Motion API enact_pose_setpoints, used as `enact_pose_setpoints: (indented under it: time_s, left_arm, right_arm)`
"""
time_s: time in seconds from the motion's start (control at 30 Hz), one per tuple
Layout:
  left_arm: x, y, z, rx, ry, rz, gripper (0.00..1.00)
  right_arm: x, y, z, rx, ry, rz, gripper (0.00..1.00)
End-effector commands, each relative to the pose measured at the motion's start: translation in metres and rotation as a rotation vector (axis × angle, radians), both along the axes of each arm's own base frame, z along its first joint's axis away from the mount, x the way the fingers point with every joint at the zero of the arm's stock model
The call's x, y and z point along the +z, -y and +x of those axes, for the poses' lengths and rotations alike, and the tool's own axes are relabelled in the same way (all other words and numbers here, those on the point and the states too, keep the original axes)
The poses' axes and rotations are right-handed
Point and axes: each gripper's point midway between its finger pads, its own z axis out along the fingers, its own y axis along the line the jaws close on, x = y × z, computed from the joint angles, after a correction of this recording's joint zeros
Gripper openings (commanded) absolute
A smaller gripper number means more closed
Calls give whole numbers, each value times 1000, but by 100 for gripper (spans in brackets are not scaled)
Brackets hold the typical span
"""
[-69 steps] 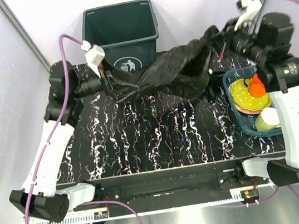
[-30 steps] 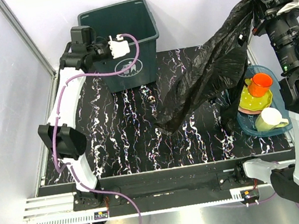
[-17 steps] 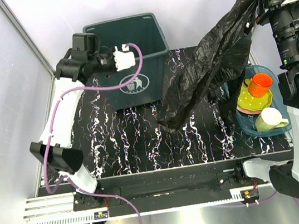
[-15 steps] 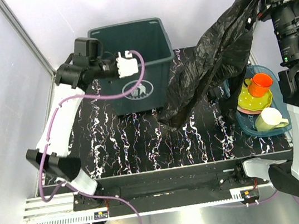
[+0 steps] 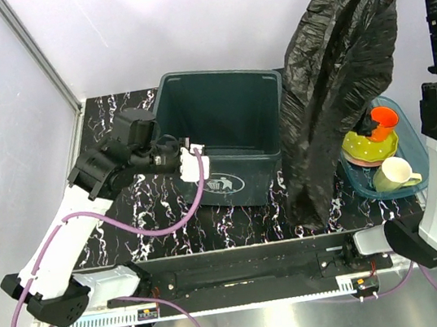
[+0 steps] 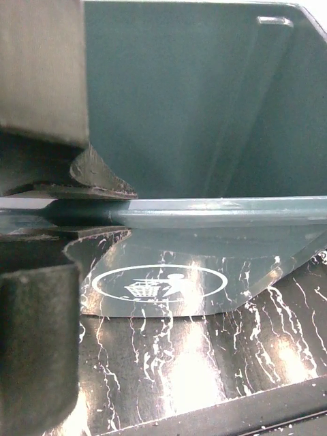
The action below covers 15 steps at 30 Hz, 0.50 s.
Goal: Put the trash bags into the trash bin
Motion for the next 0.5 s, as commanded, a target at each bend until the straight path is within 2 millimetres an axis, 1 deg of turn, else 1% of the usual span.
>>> enact_pose_setpoints:
  time_s: [0.0, 0.03, 0.07, 0.1, 0.13, 0.17, 0.2, 0.23, 0.27, 0.3, 0.33, 0.37, 0.4, 0.43, 0.47]
  left_arm:
    - [25, 8, 9, 36, 50, -76, 9]
    - [25, 8, 8, 36, 40, -80, 29]
    - [31, 9, 6, 35, 42, -94, 48]
    - [34, 10, 5, 46, 15, -114, 57]
    - [44, 11, -1, 39, 8, -155, 81]
    - [61, 14, 1, 45, 35, -217, 87]
    - [67, 15, -3, 61, 5, -259, 90]
    - [83, 13, -11, 50, 23, -316, 95]
    - [110, 15, -11, 44, 83, -406, 98]
    - [111, 16, -12, 66, 42, -449, 99]
    - [125, 14, -15, 69, 62, -499, 99]
    - [142, 16, -12, 66, 98, -561, 99]
    - [149, 18, -11, 72, 84, -591, 99]
    - [155, 20, -6, 82, 86, -609, 99]
    - [161, 28, 4, 88, 92, -637, 99]
  right_arm:
    - [21, -20, -17, 132, 86, -18, 0]
    - [21, -28, -17, 168, 90, -44, 0]
    - [26, -34, -23, 209, 106, -50, 0]
    - [26, -40, -24, 242, 109, -65, 0]
    - [26, -50, -28, 284, 118, -110, 0]
    - [26, -57, -30, 347, 113, -102, 0]
    - [27, -62, -32, 378, 119, -112, 0]
    - [26, -71, -37, 426, 124, -146, 0]
    - [25, -76, -38, 472, 118, -145, 0]
    - [28, -80, -44, 499, 141, -159, 0]
    - [24, -87, -46, 539, 136, -186, 0]
    - [30, -90, -56, 575, 177, -193, 0]
    - [30, -94, -60, 600, 188, -206, 0]
    - [31, -98, -67, 629, 199, -222, 0]
    - [35, -99, -76, 660, 222, -219, 0]
